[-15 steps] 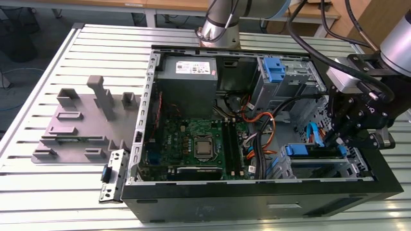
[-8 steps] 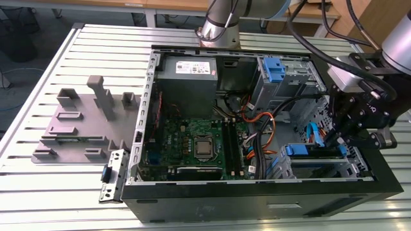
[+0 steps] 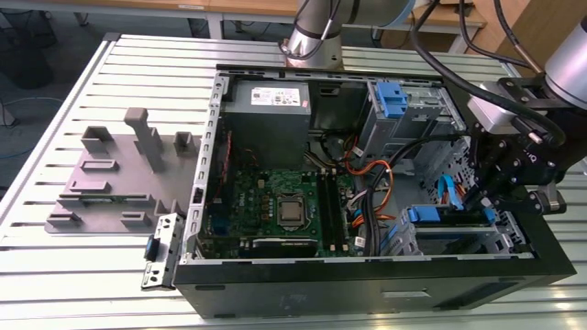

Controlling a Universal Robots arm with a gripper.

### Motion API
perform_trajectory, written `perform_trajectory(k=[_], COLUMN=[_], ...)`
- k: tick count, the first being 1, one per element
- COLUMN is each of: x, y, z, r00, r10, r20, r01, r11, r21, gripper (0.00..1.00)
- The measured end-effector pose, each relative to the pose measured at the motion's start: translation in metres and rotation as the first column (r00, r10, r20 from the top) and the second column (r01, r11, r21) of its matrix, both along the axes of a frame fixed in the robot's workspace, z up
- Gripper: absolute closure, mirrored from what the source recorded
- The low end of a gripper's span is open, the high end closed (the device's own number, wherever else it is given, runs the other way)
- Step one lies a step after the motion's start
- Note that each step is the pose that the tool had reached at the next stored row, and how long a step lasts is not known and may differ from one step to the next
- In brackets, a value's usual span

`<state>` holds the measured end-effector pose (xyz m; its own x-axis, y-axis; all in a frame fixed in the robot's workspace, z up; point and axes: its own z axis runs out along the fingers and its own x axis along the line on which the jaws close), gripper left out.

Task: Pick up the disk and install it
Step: 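Insert the second disk wire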

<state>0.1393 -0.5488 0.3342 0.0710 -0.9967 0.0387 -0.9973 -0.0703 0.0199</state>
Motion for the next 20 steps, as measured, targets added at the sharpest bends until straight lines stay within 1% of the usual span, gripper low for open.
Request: perform_trajectory(k=[6,12,18,20], x=[0.0000,0.0002,0.0003,0.0003], y=[0.0000,0.0000,-0.0016,-0.0019], z=[0.0000,0.0030,0.0029,0.0022], r00=[1.0000,1.0000,1.0000,0.9999], r10=[0.000,0.000,-0.004,-0.010], r20=[0.0000,0.0000,0.0000,0.0000], r01=[0.000,0.000,0.004,0.010], r11=[1.0000,1.0000,1.0000,0.9999], r21=[0.0003,0.0004,0.0003,0.0003], gripper=[0.84,0.84,0.84,0.84])
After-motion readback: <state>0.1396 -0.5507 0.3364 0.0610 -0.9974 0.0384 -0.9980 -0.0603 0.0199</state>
